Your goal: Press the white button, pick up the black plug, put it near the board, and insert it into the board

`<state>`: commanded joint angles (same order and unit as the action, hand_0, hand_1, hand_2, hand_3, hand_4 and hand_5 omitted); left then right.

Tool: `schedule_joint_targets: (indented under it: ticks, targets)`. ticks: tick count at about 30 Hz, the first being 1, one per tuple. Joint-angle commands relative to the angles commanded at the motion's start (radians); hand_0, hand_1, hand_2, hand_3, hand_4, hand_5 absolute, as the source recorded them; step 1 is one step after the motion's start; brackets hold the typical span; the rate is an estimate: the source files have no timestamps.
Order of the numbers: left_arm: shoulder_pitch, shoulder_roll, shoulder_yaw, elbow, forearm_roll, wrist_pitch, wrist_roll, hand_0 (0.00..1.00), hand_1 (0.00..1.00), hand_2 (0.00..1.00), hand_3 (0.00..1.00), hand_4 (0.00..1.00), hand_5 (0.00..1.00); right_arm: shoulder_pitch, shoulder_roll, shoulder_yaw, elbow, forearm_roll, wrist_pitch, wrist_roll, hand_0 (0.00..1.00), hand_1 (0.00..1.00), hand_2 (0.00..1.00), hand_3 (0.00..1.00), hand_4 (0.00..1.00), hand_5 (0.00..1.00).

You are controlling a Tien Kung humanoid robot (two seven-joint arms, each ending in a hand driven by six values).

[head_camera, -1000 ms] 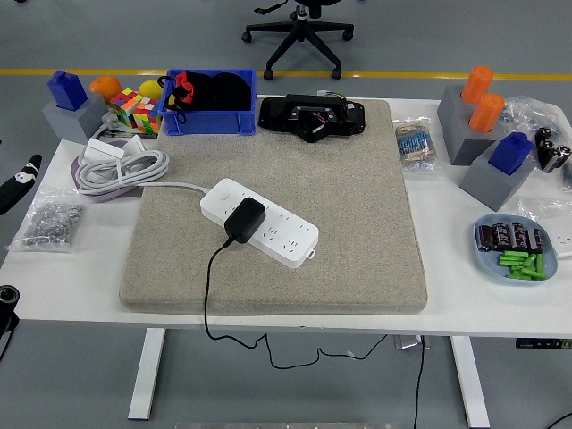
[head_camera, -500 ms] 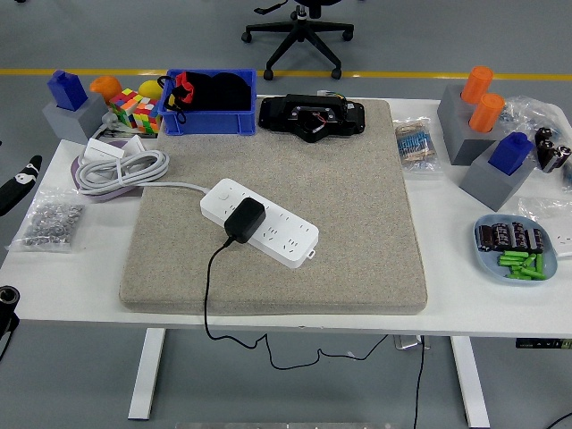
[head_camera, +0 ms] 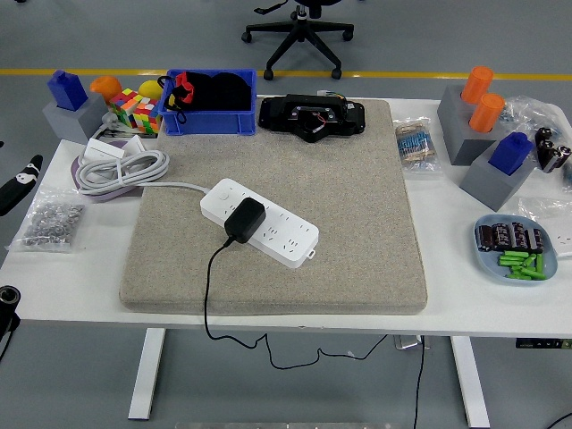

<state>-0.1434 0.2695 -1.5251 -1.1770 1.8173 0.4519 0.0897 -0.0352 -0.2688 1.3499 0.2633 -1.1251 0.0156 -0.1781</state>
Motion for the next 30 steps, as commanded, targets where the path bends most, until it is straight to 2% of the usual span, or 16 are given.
schedule_joint_targets:
  ticks: [30]
  targets:
    - [-0.007,0.006,0.014,0.001,0.000,-0.001,0.002,0.950,0.919,0.860,0.808,0.841,0.610,-0.003,-0.012,-0.028,0.003,0.013,0.000,0.000,0.664,0.668,0.632,0.616,0.693,0.481]
